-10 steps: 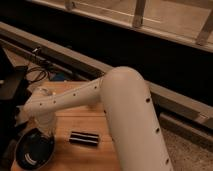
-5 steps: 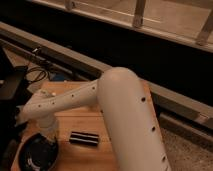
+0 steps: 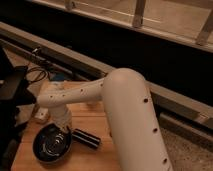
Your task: Drag the ceramic bowl in a circle
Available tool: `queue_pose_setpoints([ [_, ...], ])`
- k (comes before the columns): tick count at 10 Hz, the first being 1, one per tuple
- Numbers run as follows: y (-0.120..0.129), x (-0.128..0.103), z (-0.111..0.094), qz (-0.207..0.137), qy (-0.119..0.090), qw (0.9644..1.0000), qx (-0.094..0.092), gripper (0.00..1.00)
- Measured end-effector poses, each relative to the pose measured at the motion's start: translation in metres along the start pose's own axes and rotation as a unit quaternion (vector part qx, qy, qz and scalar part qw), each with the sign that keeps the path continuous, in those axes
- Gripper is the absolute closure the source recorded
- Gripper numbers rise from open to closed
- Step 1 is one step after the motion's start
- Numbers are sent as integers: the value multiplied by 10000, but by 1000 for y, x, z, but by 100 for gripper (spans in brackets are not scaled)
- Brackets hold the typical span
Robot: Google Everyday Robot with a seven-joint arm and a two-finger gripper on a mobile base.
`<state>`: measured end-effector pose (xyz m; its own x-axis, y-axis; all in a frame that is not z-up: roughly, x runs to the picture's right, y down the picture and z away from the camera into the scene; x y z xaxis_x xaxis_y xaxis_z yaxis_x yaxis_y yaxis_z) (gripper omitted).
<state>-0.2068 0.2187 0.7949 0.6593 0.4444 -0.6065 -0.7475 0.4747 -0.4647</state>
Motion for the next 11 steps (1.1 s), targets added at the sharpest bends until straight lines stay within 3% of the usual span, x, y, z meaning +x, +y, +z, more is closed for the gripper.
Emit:
queue_pose_setpoints([
  [3, 17, -27, -18, -63, -367, 9993, -7, 100],
  [5, 53, -48, -31, -320, -629, 9975, -88, 100],
  [7, 93, -55, -36, -731, -797, 9939, -217, 100],
  [9, 113, -50, -34, -898, -763, 9927, -250, 100],
  [11, 111, -39, -30, -876, -607, 9941, -223, 100],
])
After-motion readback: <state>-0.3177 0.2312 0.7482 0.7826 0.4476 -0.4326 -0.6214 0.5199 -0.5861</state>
